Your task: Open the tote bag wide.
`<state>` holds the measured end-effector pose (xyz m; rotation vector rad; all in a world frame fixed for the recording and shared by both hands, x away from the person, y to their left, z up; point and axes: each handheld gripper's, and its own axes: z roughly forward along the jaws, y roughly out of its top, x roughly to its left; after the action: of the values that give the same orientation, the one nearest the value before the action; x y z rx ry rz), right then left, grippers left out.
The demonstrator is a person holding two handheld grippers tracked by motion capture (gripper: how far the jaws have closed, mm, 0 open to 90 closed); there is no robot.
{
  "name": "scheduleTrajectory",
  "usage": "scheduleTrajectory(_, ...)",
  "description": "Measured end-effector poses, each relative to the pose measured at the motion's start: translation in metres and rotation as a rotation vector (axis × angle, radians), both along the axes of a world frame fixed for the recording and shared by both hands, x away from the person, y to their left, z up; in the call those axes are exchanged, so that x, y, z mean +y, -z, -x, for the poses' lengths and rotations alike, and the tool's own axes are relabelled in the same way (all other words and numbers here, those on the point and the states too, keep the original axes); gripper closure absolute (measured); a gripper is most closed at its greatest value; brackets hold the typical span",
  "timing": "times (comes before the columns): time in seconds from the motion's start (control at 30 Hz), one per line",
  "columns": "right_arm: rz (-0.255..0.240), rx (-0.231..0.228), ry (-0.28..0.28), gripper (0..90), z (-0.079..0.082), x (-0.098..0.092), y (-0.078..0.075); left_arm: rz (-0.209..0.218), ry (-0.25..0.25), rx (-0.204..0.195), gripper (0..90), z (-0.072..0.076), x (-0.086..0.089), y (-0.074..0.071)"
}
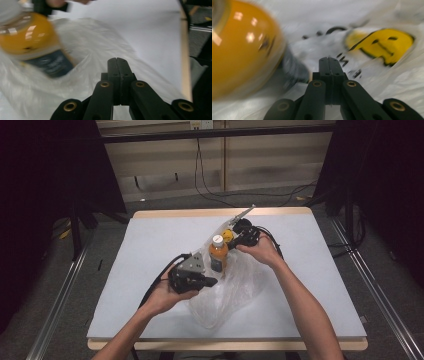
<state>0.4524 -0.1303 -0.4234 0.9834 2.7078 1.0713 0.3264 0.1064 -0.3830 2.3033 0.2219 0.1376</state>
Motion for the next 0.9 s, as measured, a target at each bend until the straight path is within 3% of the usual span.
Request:
scheduleTrajectory(0.03, 0.009, 0.006, -0.008, 90.0, 0.005, -0.001, 0.003, -0.015, -0.016, -0.001, 90.0, -0.006, 0.0, 0.003)
scheduleTrajectory(0.07, 0.019, -0.002, -0.011, 90.0, 0.008, -0.002, 0.005, -0.071, -0.055, -0.027, 90.0, -0.015, 0.0, 0.009)
scheduleTrajectory(0.13, 0.031, 0.004, -0.013, 90.0, 0.017, -0.006, 0.014, -0.079, -0.098, 0.004, 90.0, -0.031, 0.002, 0.023)
scheduleTrajectory(0.2, 0.054, 0.01, -0.016, 90.0, 0.023, -0.01, 0.023, -0.134, -0.129, 0.027, 90.0, -0.046, 0.003, 0.039)
scheduleTrajectory(0.27, 0.055, 0.004, -0.024, 90.0, 0.027, -0.013, 0.029, -0.204, -0.167, 0.012, 90.0, -0.057, 0.001, 0.058)
scheduleTrajectory(0.33, 0.041, -0.011, -0.032, 90.0, 0.031, -0.017, 0.033, -0.216, -0.182, 0.036, 90.0, -0.064, 0.004, 0.069)
scheduleTrajectory(0.43, 0.059, 0.0, -0.029, 90.0, 0.036, -0.024, 0.04, -0.192, -0.24, 0.056, 90.0, -0.071, 0.012, 0.084)
scheduleTrajectory(0.5, 0.071, 0.007, -0.027, 90.0, 0.036, -0.029, 0.046, -0.168, -0.249, 0.075, 90.0, -0.076, 0.021, 0.087)
scheduleTrajectory(0.53, 0.072, 0.011, -0.026, 90.0, 0.035, -0.032, 0.048, -0.189, -0.259, 0.062, 90.0, -0.077, 0.024, 0.086)
scheduleTrajectory(0.6, 0.075, 0.02, -0.029, 90.0, 0.033, -0.037, 0.049, -0.192, -0.304, 0.045, 90.0, -0.079, 0.031, 0.087)
scheduleTrajectory(0.77, 0.077, 0.007, 0.003, 90.0, 0.028, -0.057, 0.05, -0.18, -0.336, 0.053, 90.0, -0.085, 0.054, 0.088)
scheduleTrajectory(0.87, 0.075, 0.006, 0.035, 90.0, 0.027, -0.07, 0.05, -0.118, -0.373, 0.102, 90.0, -0.09, 0.066, 0.091)
scheduleTrajectory(0.9, 0.07, 0.003, 0.036, 90.0, 0.026, -0.073, 0.051, -0.12, -0.36, 0.099, 90.0, -0.094, 0.071, 0.091)
